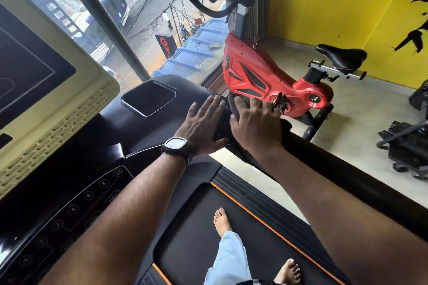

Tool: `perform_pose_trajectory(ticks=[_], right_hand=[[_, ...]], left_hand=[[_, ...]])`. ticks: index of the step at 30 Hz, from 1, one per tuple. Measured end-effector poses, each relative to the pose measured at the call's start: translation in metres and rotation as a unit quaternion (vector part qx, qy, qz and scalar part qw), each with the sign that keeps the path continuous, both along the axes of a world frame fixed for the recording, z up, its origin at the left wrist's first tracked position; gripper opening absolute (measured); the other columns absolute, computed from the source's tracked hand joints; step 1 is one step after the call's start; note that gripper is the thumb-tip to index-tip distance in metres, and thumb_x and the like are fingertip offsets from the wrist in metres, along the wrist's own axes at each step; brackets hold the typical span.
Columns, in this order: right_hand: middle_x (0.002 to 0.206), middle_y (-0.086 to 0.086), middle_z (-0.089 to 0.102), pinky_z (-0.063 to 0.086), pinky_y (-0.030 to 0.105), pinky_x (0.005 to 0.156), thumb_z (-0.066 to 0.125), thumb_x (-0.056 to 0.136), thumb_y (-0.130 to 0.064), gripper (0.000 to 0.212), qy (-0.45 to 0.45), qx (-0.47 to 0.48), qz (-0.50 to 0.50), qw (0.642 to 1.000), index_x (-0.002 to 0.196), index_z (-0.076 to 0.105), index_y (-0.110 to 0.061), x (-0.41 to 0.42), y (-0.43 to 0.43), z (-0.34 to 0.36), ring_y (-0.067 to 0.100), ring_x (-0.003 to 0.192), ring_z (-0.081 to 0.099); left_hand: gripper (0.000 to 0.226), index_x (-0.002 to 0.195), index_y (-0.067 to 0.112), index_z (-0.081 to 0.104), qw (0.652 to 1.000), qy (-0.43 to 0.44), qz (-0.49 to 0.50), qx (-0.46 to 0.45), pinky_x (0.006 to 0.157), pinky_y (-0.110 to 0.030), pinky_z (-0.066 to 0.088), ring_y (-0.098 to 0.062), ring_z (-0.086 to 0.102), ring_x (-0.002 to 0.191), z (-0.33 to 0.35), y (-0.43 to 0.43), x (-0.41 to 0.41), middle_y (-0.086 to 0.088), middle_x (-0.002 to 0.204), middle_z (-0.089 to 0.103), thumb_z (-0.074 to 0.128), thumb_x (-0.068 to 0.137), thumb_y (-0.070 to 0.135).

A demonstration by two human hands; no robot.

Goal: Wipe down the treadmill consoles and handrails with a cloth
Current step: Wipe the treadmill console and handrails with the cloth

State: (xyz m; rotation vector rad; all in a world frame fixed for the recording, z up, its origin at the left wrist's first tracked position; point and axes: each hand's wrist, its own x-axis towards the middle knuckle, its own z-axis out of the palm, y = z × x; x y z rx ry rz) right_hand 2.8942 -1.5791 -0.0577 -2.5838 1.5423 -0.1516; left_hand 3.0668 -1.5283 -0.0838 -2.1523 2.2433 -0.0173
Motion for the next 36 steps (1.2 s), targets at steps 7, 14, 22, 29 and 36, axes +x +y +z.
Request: perform_pose_trajectory(ticks=[7,14,22,29,36], right_hand=[[0.141,0.022,0.054,0.044,0.051,0.1,0.03,0.102,-0.056,0.059,-0.034,0.184,-0.092,0.978,0.151,0.043,-0.025,-0.003,-0.047,0.01,0.041,0.128,0.052],[0.139,0.018,0.057,0.045,0.049,0.099,0.04,0.101,-0.054,0.055,-0.033,0.102,-0.004,0.994,0.148,0.045,-0.028,-0.009,-0.028,0.005,0.039,0.124,0.055],[0.134,0.019,0.058,0.045,0.05,0.093,0.039,0.101,-0.046,0.048,0.015,0.031,-0.046,0.998,0.144,0.047,-0.026,-0.013,0.0,0.001,0.041,0.12,0.055],[0.145,0.023,0.051,0.04,0.054,0.106,0.021,0.103,-0.055,0.06,-0.029,0.252,-0.121,0.96,0.15,0.044,-0.026,-0.016,-0.059,0.009,0.043,0.131,0.049],[0.136,0.017,0.059,0.045,0.051,0.094,0.043,0.099,-0.056,0.055,-0.016,0.031,0.003,0.999,0.147,0.047,-0.03,-0.026,-0.008,-0.003,0.04,0.121,0.056]], left_hand=[[0.108,0.16,0.013,0.008,1.0,-0.019,-0.023,-0.007,0.123,-0.055,0.011,-0.022,0.002,0.155,-0.001,0.0,-0.002,-0.005,0.168,0.006,0.05,0.078,0.067],[0.105,0.16,0.012,0.011,0.999,-0.022,-0.039,-0.014,0.124,-0.051,0.01,-0.02,0.001,0.155,0.0,0.001,-0.003,-0.004,0.168,0.006,0.052,0.08,0.066],[0.102,0.16,0.013,0.012,0.999,-0.028,-0.039,-0.007,0.124,-0.051,0.012,-0.021,0.004,0.155,0.0,-0.001,-0.002,-0.005,0.168,0.009,0.042,0.081,0.069],[0.101,0.161,0.014,0.01,0.999,-0.025,-0.037,-0.011,0.124,-0.051,0.011,-0.022,0.004,0.155,0.001,0.002,-0.003,-0.004,0.168,0.007,0.05,0.084,0.066],[0.098,0.16,0.015,0.017,0.999,0.008,-0.033,-0.017,0.124,-0.051,0.011,-0.021,0.006,0.155,0.001,0.001,-0.001,-0.005,0.168,0.012,0.052,0.083,0.065]])
